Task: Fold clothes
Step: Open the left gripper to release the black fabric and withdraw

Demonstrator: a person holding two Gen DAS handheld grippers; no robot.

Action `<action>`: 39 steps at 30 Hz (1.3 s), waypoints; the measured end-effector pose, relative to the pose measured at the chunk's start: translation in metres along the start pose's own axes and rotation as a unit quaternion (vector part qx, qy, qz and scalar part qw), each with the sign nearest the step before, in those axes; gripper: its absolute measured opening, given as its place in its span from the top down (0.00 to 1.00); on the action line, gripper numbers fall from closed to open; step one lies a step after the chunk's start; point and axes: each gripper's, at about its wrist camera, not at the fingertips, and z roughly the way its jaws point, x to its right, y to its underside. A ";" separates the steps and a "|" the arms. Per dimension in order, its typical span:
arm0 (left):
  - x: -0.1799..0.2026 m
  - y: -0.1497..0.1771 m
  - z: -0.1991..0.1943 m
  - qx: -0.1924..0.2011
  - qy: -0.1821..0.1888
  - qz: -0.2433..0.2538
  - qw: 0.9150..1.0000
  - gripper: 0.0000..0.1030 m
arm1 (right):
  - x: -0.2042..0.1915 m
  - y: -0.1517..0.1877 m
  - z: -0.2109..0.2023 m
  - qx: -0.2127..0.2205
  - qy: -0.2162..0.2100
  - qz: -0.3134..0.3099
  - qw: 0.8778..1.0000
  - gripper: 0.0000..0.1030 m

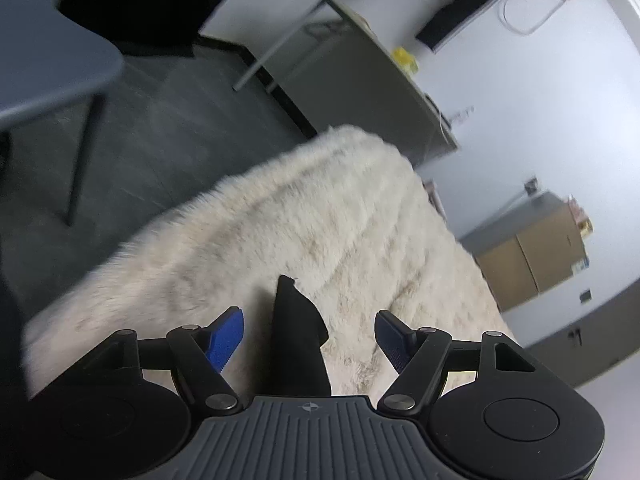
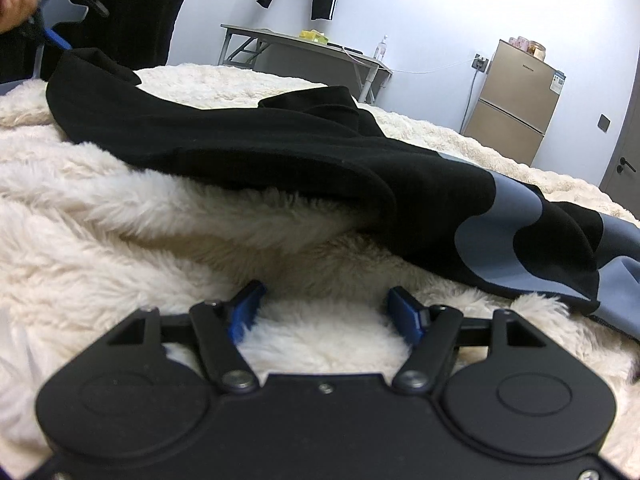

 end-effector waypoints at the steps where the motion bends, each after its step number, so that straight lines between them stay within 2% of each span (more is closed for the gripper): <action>1: 0.002 -0.001 0.009 -0.015 -0.003 0.009 1.000 0.37 | 0.000 0.000 0.000 0.000 0.000 0.000 1.000 0.34; 2: 0.002 0.001 0.016 -0.024 -0.005 0.014 1.000 0.54 | 0.000 0.000 0.000 0.000 0.000 0.000 1.000 0.34; 3: 0.000 0.004 0.025 -0.035 -0.005 0.019 0.999 0.89 | 0.000 0.000 0.000 0.001 0.000 0.000 1.000 0.34; 4: -0.002 0.007 0.028 -0.034 -0.002 0.020 0.999 0.97 | 0.000 0.000 0.000 0.001 0.000 0.000 1.000 0.34; 7: -0.002 0.011 -0.005 0.034 0.008 0.020 0.999 0.97 | 0.000 0.000 0.000 0.001 0.001 -0.001 1.000 0.34; 8: -0.003 0.014 -0.026 0.074 0.017 0.021 0.997 0.97 | 0.000 0.000 0.001 0.001 0.001 -0.001 1.000 0.34; 10: -0.007 0.021 -0.072 0.155 0.040 0.028 0.987 0.96 | -0.001 0.000 0.001 0.001 0.002 -0.002 1.000 0.34; 11: -0.009 0.024 -0.087 0.176 0.044 0.036 0.983 0.95 | -0.001 0.000 0.001 0.001 0.002 -0.003 1.000 0.34; 13: -0.016 0.025 -0.098 0.171 0.027 0.042 0.984 0.91 | -0.001 0.000 0.001 0.001 0.003 -0.004 1.000 0.34; 14: -0.020 0.026 -0.101 0.163 0.015 0.044 0.986 0.74 | -0.001 0.000 0.001 0.000 0.003 -0.004 1.000 0.34; 15: -0.027 0.025 -0.104 0.160 0.009 0.025 0.987 0.53 | -0.001 0.000 0.001 0.000 0.003 -0.004 1.000 0.34; 16: -0.036 0.024 -0.107 0.163 0.007 -0.010 0.986 0.49 | -0.001 -0.001 0.001 0.000 0.003 -0.005 1.000 0.34; 18: -0.051 0.023 -0.115 0.174 0.001 -0.069 0.982 0.47 | -0.001 -0.001 0.001 -0.001 0.004 -0.006 1.000 0.34; 20: -0.056 0.023 -0.127 0.207 -0.006 -0.096 0.974 0.46 | 0.000 -0.001 0.001 -0.001 0.004 -0.007 1.000 0.34; 21: -0.055 0.025 -0.135 0.226 -0.001 -0.097 0.969 0.46 | 0.000 -0.001 0.001 -0.001 0.004 -0.008 1.000 0.34; 25: -0.037 0.041 -0.154 0.265 0.031 -0.062 0.962 0.46 | -0.001 -0.001 0.002 -0.001 0.007 -0.013 1.000 0.34; 28: -0.008 0.061 -0.148 0.240 0.080 -0.020 0.967 0.45 | -0.001 -0.005 0.002 -0.008 0.013 -0.020 1.000 0.33; 31: 0.011 0.084 -0.134 0.209 0.113 0.012 0.971 0.39 | -0.001 -0.016 -0.004 -0.019 0.024 -0.019 0.999 0.30; 32: 0.017 0.093 -0.126 0.193 0.124 0.031 0.973 0.39 | -0.003 -0.020 -0.010 -0.010 0.026 -0.023 0.999 0.30; 34: 0.028 0.108 -0.114 0.155 0.126 0.072 0.977 0.37 | -0.008 -0.035 -0.031 0.025 0.019 -0.024 0.999 0.30; 36: 0.035 0.115 -0.101 0.095 0.118 0.110 0.982 0.28 | -0.009 -0.055 -0.049 0.051 0.008 -0.006 0.999 0.28; 37: 0.036 0.117 -0.100 0.084 0.114 0.119 0.983 0.25 | -0.010 -0.073 -0.060 0.075 0.010 0.006 0.997 0.20; 38: 0.039 0.120 -0.101 0.083 0.105 0.129 0.983 0.15 | -0.010 -0.090 -0.069 0.098 0.011 0.017 0.995 0.13; 39: 0.040 0.124 -0.104 0.081 0.098 0.140 0.982 0.10 | -0.009 -0.103 -0.071 0.112 0.014 0.018 0.993 0.11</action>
